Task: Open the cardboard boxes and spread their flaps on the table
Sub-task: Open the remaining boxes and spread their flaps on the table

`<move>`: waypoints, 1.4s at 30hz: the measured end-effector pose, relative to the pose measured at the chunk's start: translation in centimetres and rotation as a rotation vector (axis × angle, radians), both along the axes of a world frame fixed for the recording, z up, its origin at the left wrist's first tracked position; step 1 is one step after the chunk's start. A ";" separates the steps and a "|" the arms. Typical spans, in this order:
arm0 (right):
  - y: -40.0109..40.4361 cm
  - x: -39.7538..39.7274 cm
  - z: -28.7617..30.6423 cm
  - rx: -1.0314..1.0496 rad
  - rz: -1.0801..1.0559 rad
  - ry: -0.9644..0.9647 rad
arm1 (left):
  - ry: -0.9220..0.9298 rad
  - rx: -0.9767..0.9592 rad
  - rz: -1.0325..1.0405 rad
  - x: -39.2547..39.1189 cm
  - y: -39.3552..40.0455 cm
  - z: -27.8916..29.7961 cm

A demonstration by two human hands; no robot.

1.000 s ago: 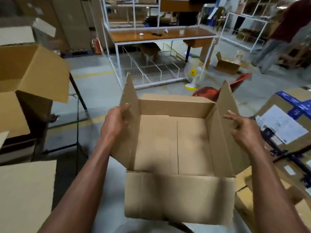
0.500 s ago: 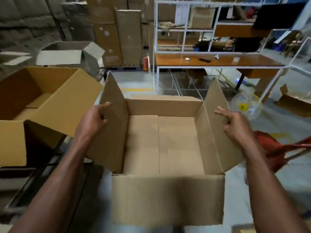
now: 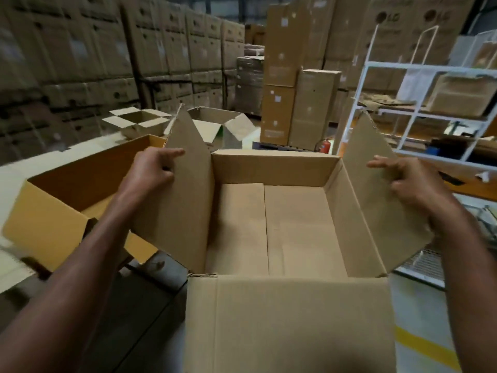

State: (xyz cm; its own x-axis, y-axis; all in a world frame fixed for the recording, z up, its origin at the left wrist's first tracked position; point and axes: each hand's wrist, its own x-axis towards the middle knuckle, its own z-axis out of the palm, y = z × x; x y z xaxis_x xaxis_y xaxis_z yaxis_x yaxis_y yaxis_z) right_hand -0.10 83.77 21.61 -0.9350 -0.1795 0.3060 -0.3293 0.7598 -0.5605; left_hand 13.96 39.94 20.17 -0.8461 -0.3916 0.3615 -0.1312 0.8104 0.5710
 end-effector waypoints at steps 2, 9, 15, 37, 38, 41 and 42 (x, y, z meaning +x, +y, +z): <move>-1.8 -4.0 1.6 0.011 0.068 0.000 | 0.025 -0.024 0.030 -1.9 -1.0 1.5; -8.6 -15.5 5.9 0.029 0.200 0.077 | 0.098 -0.094 0.118 -7.7 -6.3 7.0; -16.5 -21.8 7.5 -0.024 0.282 0.145 | 0.162 -0.082 0.248 -9.6 -9.6 8.8; -51.0 -41.9 8.7 -0.216 1.075 0.177 | 0.188 -0.253 1.002 -9.3 -19.1 9.8; -52.2 -42.0 8.5 -0.221 1.098 0.168 | 0.185 -0.260 1.023 -9.2 -19.5 9.5; -55.7 -42.7 8.1 -0.248 1.142 0.128 | 0.188 -0.239 1.064 -8.9 -21.7 9.0; -56.8 -42.9 8.3 -0.265 1.146 0.124 | 0.189 -0.219 1.071 -8.6 -22.6 9.0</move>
State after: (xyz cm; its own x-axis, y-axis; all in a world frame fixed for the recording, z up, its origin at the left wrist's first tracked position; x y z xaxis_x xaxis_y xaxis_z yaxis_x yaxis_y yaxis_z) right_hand -43.01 26.94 29.93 -0.2307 -0.8116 0.5367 -0.8061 -0.1495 -0.5726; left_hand 5.31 17.39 29.13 -0.0319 -0.7996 0.5996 -0.7504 0.4155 0.5141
